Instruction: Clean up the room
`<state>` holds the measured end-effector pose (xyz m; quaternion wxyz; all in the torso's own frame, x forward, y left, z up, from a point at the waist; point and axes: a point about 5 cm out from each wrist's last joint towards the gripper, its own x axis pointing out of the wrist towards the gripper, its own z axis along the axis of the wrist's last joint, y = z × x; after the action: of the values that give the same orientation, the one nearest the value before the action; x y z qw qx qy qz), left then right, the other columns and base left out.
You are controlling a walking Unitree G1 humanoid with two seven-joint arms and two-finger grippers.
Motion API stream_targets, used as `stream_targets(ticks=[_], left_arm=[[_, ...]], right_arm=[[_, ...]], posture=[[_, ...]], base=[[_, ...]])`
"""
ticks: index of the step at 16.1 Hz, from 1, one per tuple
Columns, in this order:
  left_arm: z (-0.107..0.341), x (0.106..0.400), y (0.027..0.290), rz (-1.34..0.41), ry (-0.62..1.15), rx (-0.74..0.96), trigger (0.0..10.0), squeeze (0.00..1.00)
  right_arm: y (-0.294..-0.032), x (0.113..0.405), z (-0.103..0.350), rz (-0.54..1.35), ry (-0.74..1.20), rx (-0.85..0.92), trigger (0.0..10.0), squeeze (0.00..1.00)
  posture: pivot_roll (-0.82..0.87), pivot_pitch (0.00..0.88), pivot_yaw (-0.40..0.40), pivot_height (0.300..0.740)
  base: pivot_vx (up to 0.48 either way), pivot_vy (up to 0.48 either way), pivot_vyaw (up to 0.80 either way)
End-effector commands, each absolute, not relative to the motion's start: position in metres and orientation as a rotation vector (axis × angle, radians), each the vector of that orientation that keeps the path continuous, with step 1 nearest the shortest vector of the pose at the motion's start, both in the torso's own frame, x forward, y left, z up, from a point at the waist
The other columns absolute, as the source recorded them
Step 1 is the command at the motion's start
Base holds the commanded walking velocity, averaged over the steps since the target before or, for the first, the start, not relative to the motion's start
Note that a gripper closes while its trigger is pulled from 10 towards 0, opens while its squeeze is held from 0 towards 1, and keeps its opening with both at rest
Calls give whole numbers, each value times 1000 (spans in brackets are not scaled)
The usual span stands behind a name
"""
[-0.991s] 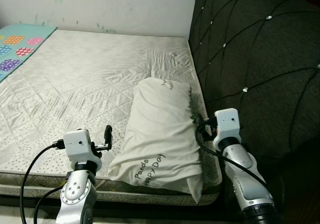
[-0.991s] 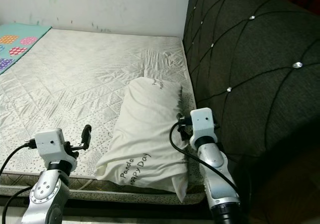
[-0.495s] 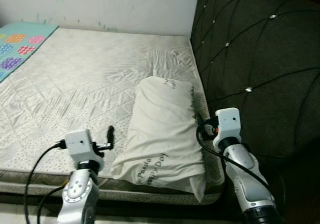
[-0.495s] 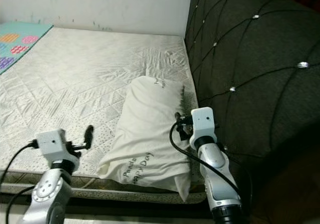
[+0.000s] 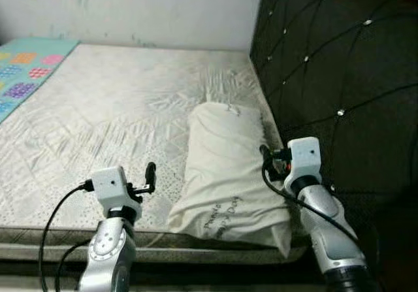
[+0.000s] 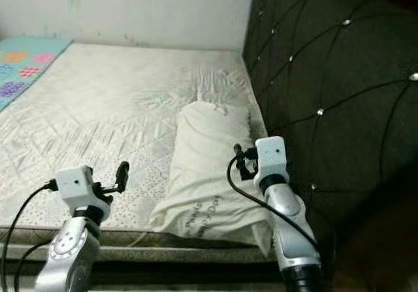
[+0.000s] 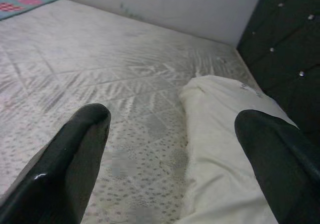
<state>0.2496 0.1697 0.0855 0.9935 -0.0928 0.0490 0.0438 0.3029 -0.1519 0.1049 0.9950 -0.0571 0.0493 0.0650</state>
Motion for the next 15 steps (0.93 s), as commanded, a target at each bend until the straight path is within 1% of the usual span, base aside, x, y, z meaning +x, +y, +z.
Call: stream_targets(ticks=[1,15], left_arm=[[85,249,174,108,106,-182,10000,0],[85,252,172,101,113,-191,10000,0]], right_arm=[[-146,305,110,154,86,-110,10000,0],[-141,309,109,172,97,-89,10000,0]], posture=[[-73,0,-35,740],[-67,0,-38,740]], base=[[0,446,0],[0,478,0]])
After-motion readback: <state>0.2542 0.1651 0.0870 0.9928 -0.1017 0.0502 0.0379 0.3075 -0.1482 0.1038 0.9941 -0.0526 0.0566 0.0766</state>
